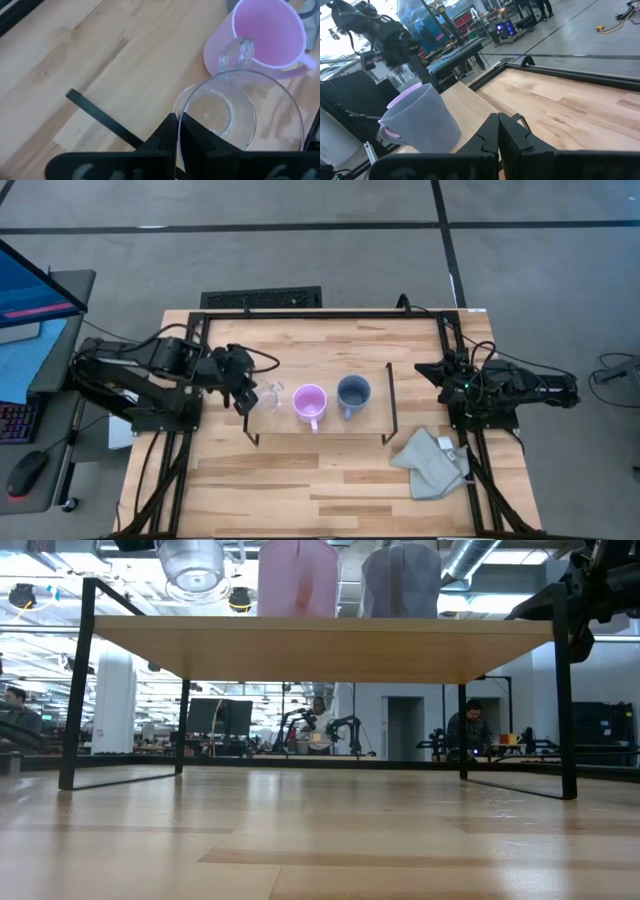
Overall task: Stack small to large cups/mugs on shelf
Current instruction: Put the transparent mug on the shelf
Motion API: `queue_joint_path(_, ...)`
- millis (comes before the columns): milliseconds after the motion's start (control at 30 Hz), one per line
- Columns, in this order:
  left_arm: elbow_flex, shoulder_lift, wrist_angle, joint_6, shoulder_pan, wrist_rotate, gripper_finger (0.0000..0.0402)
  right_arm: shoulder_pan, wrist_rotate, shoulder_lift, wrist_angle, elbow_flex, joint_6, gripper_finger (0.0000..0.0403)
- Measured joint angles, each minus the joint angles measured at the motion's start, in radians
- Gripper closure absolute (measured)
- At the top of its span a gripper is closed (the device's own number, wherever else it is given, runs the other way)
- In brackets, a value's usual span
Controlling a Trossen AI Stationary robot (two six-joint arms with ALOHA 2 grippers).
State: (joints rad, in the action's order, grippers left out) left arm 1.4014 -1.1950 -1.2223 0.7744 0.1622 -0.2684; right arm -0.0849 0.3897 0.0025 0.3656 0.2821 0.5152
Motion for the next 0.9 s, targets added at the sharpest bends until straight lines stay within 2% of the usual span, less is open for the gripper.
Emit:
queue_joint_path(200,0.000,0.000,0.014,-0.046,-0.023,-0.002,0.0401,0.000,0.000,0.000,0.000,0.000,0.000,0.0378)
queue_joint_path(400,0.000,0.000,0.050,-0.065,-0.023,-0.070,0.0401,0.000,0.000,0.000,0.000,0.000,0.000,0.0378)
queue_joint_path(533,0.000,0.001,0.070,-0.089,-0.023,-0.057,0.0401,0.000,0.000,0.000,0.000,0.000,0.000,0.0378)
queue_joint_path(667,0.000,0.033,0.063,-0.090,-0.023,-0.063,0.0401,0.000,0.000,0.000,0.000,0.000,0.000,0.0378)
queue_joint_path(900,0.000,0.124,0.069,-0.065,-0.002,-0.151,0.0401,0.000,0.000,0.000,0.000,0.000,0.000,0.0378)
